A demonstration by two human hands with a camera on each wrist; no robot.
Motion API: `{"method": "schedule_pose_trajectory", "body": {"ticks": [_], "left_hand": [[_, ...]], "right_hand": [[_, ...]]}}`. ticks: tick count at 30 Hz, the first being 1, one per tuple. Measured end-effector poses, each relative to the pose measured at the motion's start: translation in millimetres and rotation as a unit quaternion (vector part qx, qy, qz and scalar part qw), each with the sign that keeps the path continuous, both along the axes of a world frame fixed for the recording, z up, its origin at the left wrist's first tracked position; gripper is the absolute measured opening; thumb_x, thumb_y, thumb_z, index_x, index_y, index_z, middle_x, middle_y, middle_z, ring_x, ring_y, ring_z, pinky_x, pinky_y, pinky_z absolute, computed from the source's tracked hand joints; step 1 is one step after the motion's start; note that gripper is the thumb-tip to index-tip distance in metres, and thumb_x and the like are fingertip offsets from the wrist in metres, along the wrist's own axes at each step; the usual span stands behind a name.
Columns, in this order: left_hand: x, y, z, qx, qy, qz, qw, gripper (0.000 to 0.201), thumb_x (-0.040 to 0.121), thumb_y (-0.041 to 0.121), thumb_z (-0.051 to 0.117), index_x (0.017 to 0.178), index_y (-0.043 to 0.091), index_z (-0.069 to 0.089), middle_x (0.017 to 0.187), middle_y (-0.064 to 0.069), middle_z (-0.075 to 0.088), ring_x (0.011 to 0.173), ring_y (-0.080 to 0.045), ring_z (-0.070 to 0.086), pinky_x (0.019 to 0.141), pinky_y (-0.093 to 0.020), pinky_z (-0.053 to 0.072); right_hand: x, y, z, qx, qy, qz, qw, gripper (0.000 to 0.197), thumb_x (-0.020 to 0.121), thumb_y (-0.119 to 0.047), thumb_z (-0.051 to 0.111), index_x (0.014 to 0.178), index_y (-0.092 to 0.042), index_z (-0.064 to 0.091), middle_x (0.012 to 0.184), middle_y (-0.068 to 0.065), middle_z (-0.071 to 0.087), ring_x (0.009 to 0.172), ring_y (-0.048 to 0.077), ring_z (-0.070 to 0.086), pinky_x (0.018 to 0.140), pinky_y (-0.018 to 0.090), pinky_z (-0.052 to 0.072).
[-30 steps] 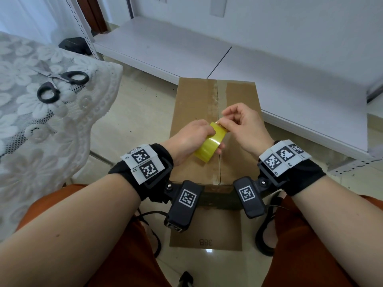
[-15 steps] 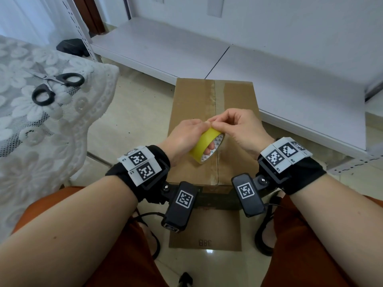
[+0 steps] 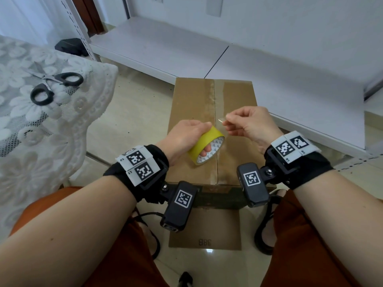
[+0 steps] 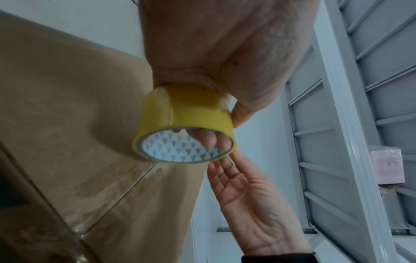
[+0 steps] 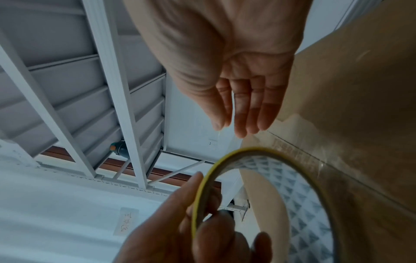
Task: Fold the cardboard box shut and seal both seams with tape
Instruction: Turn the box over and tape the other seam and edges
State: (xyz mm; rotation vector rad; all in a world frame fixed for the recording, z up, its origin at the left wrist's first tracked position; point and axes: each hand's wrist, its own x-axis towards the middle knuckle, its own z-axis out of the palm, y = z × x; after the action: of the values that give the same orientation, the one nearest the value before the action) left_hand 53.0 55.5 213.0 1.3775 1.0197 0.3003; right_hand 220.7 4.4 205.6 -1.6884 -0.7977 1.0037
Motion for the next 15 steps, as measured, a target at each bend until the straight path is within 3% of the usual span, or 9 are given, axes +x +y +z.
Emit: {"method": "schedule_pose_trajectory", "body": {"ticks": [5, 8, 11, 13, 15], "left_hand": [[0, 7, -2, 0.013, -0.016, 0.082, 0.996, 0.025, 0.099, 0.029, 0.049, 0.100, 0.007, 0.059, 0.054, -0.004, 0.063, 0.043, -0.015, 0.055, 0.051, -0.024, 0.050], [2, 7, -1, 0.013, -0.029, 0.109, 0.994, 0.023, 0.099, 0.028, 0.049, 0.099, 0.007, 0.058, 0.056, -0.006, 0.063, 0.042, -0.014, 0.055, 0.047, -0.022, 0.051], [6, 8, 0, 0.015, -0.042, 0.127, 0.991, 0.023, 0.098, 0.028, 0.049, 0.098, 0.006, 0.058, 0.057, -0.007, 0.062, 0.041, -0.015, 0.054, 0.048, -0.023, 0.050], [8, 8, 0, 0.014, -0.045, 0.127, 0.991, 0.023, 0.098, 0.028, 0.049, 0.098, 0.006, 0.057, 0.058, -0.007, 0.062, 0.041, -0.015, 0.053, 0.049, -0.023, 0.050], [11, 7, 0, 0.012, -0.042, 0.121, 0.992, 0.024, 0.098, 0.028, 0.049, 0.099, 0.006, 0.057, 0.058, -0.008, 0.062, 0.042, -0.016, 0.053, 0.049, -0.024, 0.050]], "right_hand": [[8, -3, -7, -0.093, -0.060, 0.043, 0.993, 0.006, 0.083, -0.006, 0.070, 0.079, -0.002, 0.068, 0.075, 0.010, 0.070, 0.062, 0.016, 0.062, 0.061, 0.026, 0.055], [11, -5, -13, -0.099, -0.189, 0.032, 0.976, 0.011, 0.086, -0.012, 0.066, 0.080, -0.004, 0.070, 0.077, 0.006, 0.069, 0.068, 0.016, 0.062, 0.067, 0.028, 0.055], [14, -12, -18, -0.085, -0.401, 0.038, 0.911, 0.015, 0.091, -0.017, 0.058, 0.085, -0.011, 0.071, 0.084, -0.001, 0.066, 0.083, 0.016, 0.061, 0.078, 0.031, 0.050], [16, -20, -26, -0.084, -0.520, 0.087, 0.846, 0.020, 0.095, -0.019, 0.052, 0.090, -0.010, 0.070, 0.091, 0.002, 0.063, 0.085, 0.018, 0.057, 0.074, 0.030, 0.047], [17, -28, -37, -0.090, -0.571, 0.139, 0.804, 0.025, 0.096, -0.022, 0.048, 0.088, -0.009, 0.068, 0.090, 0.003, 0.058, 0.082, 0.017, 0.052, 0.069, 0.027, 0.042]]}}
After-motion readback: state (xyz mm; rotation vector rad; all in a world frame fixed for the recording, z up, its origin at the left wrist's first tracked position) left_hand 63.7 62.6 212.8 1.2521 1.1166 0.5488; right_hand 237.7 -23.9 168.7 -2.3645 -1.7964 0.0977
